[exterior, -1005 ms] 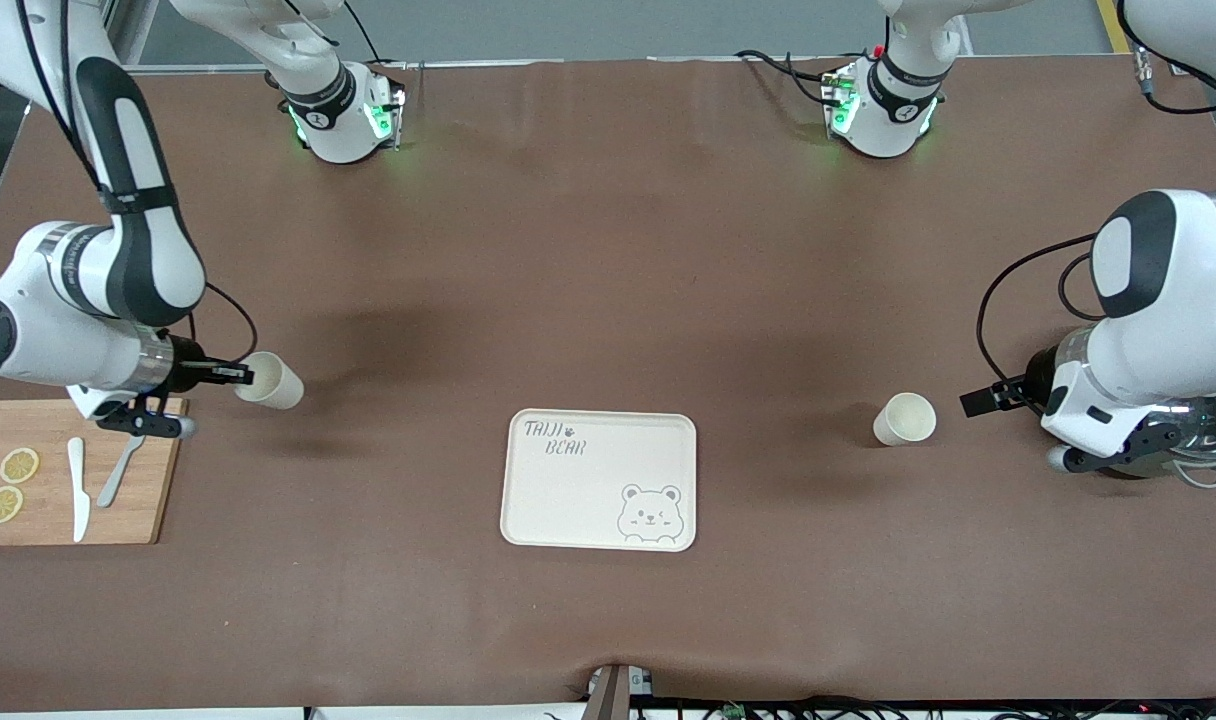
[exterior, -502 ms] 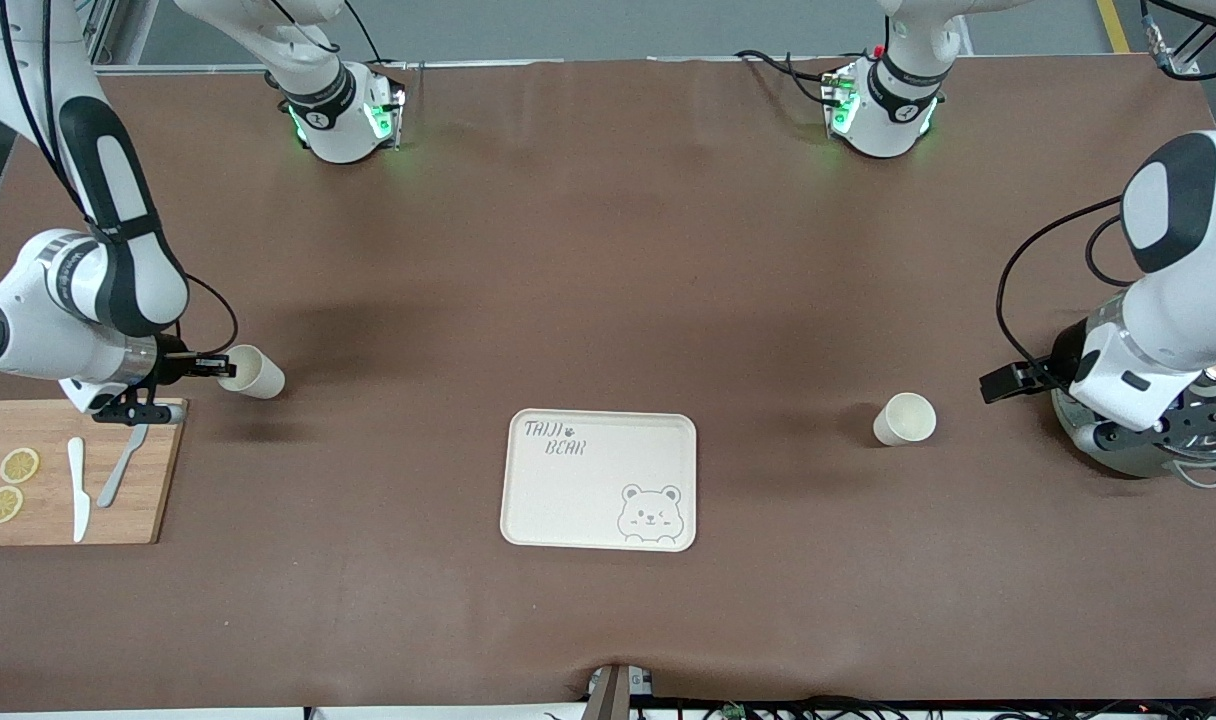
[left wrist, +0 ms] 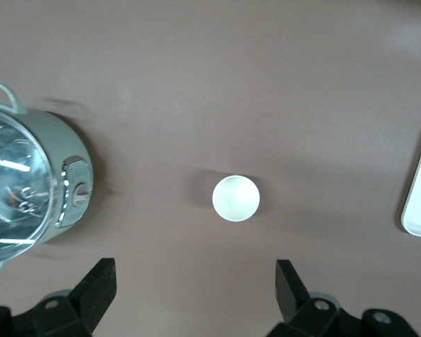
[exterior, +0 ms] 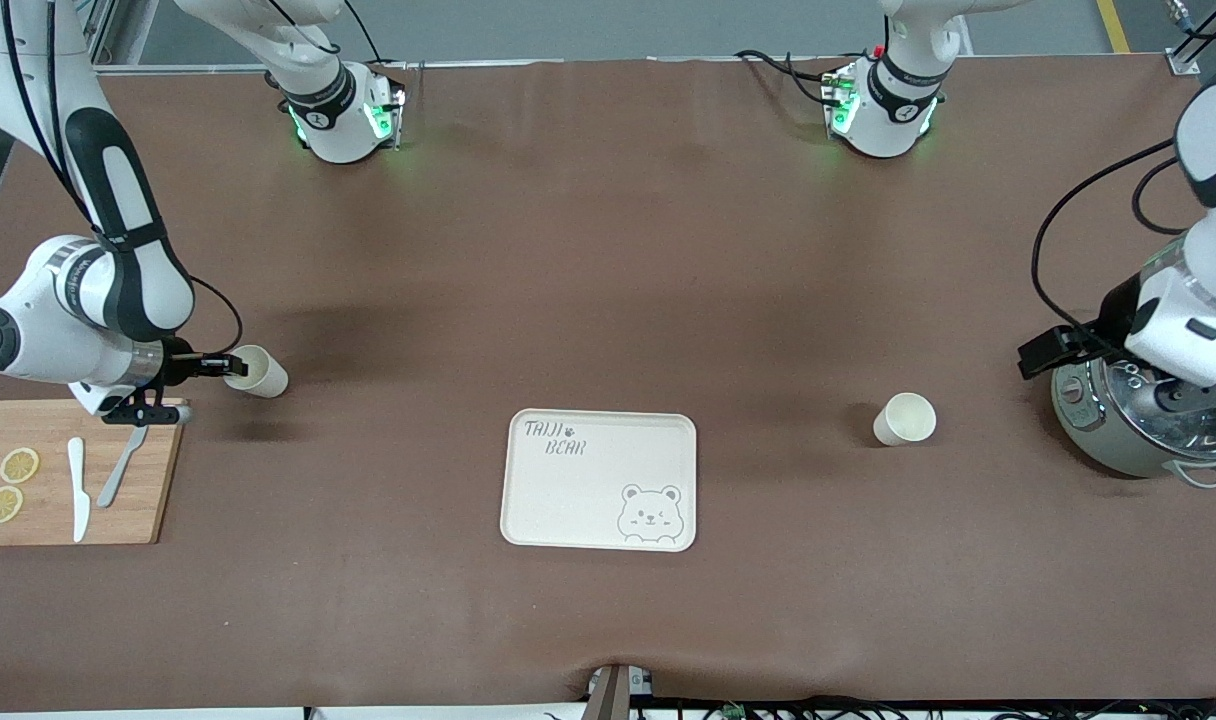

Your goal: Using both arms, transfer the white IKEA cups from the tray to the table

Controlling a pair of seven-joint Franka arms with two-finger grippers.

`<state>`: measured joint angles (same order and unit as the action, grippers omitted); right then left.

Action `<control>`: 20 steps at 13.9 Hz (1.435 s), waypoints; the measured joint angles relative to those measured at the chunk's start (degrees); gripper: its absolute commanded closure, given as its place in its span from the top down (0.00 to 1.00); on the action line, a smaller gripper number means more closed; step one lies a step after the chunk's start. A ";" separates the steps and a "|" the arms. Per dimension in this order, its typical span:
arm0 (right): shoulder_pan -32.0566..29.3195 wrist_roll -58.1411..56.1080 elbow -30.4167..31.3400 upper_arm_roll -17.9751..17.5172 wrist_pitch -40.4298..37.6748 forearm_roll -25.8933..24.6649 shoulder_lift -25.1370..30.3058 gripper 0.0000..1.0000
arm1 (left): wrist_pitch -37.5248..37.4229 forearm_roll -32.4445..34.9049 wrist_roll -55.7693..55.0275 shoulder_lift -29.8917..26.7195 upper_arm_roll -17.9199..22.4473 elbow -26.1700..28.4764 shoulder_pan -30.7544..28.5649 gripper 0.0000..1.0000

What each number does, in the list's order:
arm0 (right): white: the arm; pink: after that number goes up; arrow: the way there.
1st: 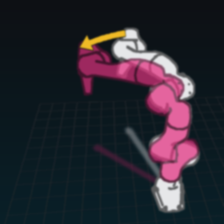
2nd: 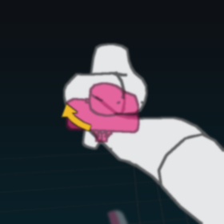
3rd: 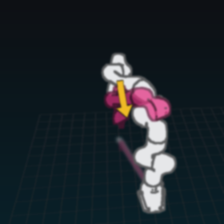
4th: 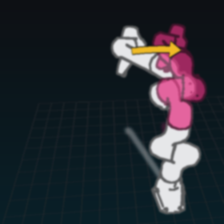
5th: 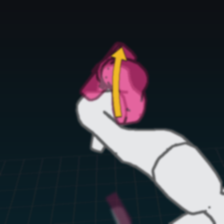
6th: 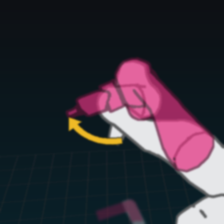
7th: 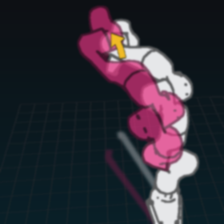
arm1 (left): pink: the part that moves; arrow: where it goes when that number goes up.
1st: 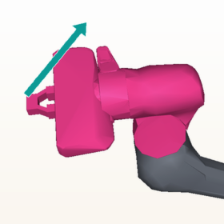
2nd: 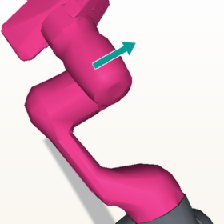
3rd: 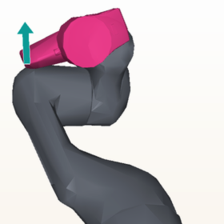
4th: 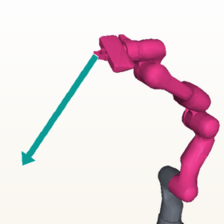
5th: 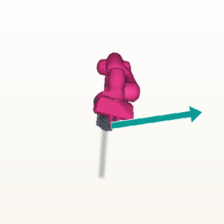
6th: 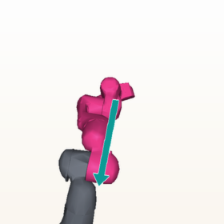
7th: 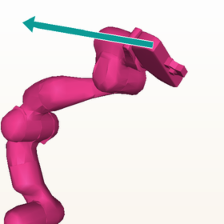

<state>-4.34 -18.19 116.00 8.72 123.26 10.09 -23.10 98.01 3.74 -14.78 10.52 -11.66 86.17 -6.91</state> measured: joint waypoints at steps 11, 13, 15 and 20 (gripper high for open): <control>0.08 -0.07 -31.70 -0.86 -19.44 -0.04 -0.23 1.00 | -8.75 0.00 1.90 -5.99 -0.13 -3.74 -0.39 1.00; 0.28 -0.07 -37.87 -0.92 -24.92 -0.48 0.18 1.00 | -10.92 0.00 3.95 -7.59 -0.20 -3.68 -0.14 1.00; 0.33 -0.07 -42.11 -0.86 -29.04 -1.14 1.08 1.00 | -12.13 0.00 8.12 -9.62 0.81 -2.81 0.92 1.00; 0.33 -0.03 -44.81 -0.86 -37.77 -3.59 9.83 1.00 | -12.70 -0.96 10.24 -16.26 7.20 4.01 6.63 1.00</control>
<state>-4.02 -18.22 71.19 7.87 85.49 6.50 -13.27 85.30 2.78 -4.53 -5.75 -4.47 90.18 -0.28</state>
